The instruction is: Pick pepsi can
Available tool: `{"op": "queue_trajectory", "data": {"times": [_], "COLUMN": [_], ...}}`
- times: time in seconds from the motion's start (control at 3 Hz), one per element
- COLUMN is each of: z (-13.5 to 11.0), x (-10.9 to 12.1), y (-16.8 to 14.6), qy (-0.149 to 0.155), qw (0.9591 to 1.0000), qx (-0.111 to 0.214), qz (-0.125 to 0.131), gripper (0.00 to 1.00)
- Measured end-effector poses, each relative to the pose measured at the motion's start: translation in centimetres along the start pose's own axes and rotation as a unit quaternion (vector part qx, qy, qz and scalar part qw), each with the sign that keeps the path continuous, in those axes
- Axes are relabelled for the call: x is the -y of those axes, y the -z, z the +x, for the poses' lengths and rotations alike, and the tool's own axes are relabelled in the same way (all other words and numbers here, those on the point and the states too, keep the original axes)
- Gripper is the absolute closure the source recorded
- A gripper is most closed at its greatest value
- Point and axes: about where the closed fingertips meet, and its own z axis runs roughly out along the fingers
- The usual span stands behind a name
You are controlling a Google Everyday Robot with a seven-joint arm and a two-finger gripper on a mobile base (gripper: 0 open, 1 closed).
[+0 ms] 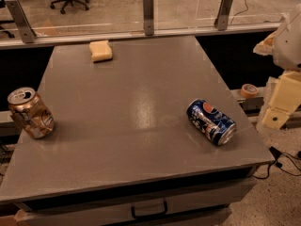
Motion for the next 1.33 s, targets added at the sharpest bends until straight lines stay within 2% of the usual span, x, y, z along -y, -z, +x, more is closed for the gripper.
{"op": "queue_trajectory", "data": {"times": [0.33, 0.67, 1.0, 1.33], "z": [0.0, -1.1, -4.5, -4.5], "x": [0.0, -0.3, -0.8, -0.8], "y": [0.0, -0.8, -3.2, -3.2], "qy": [0.0, -0.002, -0.017, -0.017], "qw": [1.0, 0.9997, 0.9981, 0.9981], "qx": [0.0, 0.021, 0.052, 0.053], "qz": [0.0, -0.009, -0.026, -0.026], "gripper": [0.0, 0.0, 0.0, 0.0]}}
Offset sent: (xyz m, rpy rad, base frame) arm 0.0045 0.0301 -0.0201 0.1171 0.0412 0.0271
